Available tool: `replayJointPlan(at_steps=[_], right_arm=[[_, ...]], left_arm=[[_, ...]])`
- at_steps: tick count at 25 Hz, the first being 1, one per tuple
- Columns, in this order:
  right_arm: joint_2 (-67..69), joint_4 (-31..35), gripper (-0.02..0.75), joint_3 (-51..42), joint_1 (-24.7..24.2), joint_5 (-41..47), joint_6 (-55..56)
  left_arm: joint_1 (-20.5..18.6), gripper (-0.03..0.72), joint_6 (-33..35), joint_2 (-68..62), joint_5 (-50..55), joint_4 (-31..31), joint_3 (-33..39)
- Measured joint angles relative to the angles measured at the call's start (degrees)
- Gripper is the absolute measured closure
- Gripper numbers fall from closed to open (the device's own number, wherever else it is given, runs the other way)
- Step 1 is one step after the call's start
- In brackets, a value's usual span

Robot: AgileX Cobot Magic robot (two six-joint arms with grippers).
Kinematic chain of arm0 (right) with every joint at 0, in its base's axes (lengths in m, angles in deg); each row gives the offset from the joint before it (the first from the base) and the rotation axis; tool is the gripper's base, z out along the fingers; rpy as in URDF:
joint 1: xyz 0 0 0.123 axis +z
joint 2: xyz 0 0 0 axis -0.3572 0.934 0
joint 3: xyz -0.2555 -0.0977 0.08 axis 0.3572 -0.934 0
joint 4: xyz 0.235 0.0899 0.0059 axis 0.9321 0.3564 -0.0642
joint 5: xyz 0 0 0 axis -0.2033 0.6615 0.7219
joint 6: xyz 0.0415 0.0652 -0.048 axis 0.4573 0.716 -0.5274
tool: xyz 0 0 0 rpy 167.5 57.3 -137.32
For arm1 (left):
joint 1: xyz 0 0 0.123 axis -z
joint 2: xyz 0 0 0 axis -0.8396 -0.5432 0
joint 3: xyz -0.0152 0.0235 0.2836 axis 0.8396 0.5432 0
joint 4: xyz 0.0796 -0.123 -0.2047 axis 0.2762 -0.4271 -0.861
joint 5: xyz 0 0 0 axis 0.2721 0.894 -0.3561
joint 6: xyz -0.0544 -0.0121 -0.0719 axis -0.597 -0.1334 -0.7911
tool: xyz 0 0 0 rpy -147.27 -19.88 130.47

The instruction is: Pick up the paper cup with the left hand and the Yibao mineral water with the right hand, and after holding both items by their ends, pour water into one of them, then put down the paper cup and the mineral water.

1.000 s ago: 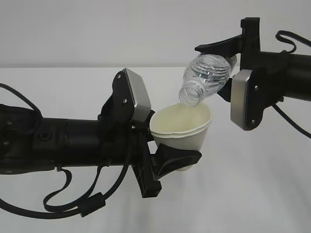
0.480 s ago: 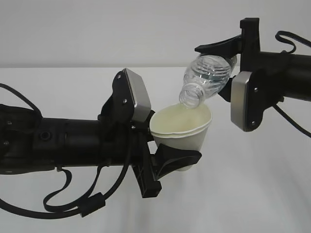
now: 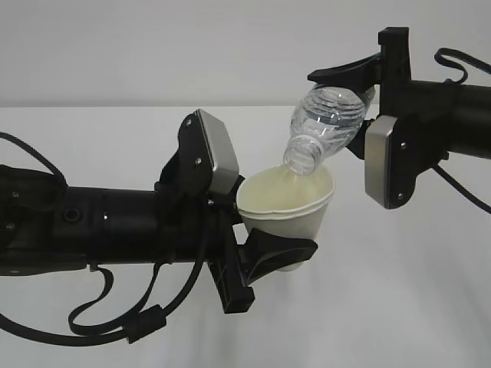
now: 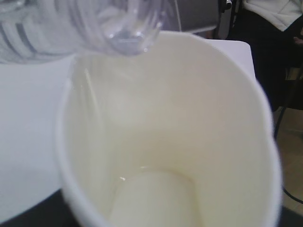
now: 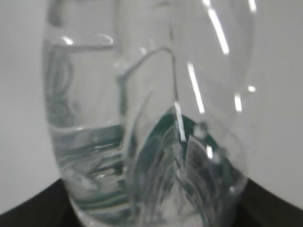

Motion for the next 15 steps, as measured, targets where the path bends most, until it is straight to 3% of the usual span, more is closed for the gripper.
replayJointPlan(at_steps=[15], right_arm=[[0.0,0.2,0.283,0.0,0.0,-0.1,-1.5]], left_arm=[[0.0,0.303,0.0,0.0,0.4,0.0,0.0]])
